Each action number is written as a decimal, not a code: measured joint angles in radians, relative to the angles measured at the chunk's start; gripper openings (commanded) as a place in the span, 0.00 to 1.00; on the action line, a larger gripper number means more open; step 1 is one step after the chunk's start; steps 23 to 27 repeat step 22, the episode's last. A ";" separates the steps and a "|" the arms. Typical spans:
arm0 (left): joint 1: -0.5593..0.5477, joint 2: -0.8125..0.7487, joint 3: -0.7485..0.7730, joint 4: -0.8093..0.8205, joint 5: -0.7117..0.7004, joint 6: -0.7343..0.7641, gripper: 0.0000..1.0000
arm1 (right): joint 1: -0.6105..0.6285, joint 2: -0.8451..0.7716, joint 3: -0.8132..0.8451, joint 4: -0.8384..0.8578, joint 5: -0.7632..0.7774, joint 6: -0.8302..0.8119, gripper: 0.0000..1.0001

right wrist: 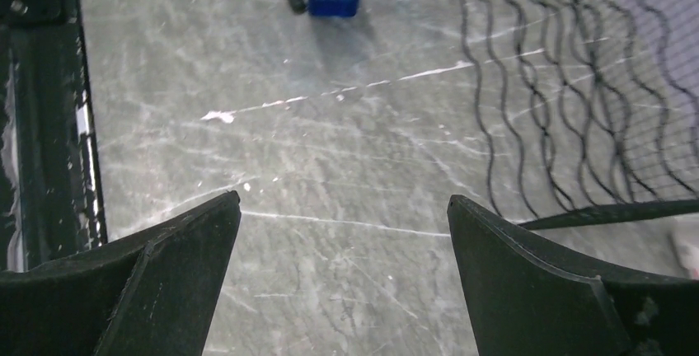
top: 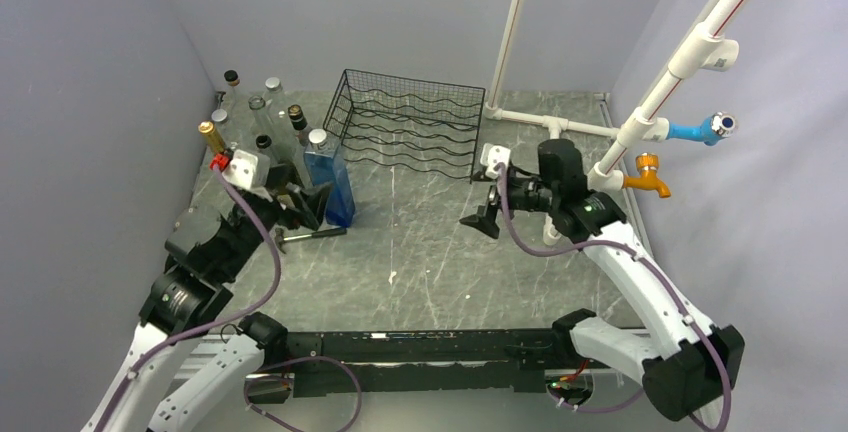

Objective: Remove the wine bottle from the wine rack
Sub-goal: Reset both arms

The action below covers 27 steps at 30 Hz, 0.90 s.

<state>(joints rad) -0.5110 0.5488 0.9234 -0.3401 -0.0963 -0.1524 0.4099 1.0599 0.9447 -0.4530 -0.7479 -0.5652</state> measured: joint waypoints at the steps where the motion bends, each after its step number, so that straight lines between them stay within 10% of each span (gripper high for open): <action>1: 0.000 -0.020 -0.005 -0.018 0.032 -0.008 0.99 | -0.010 -0.023 -0.002 0.010 0.008 0.018 1.00; 27: 0.000 -0.347 -0.171 -0.250 0.151 -0.101 1.00 | -0.208 -0.158 -0.055 0.088 -0.013 0.374 1.00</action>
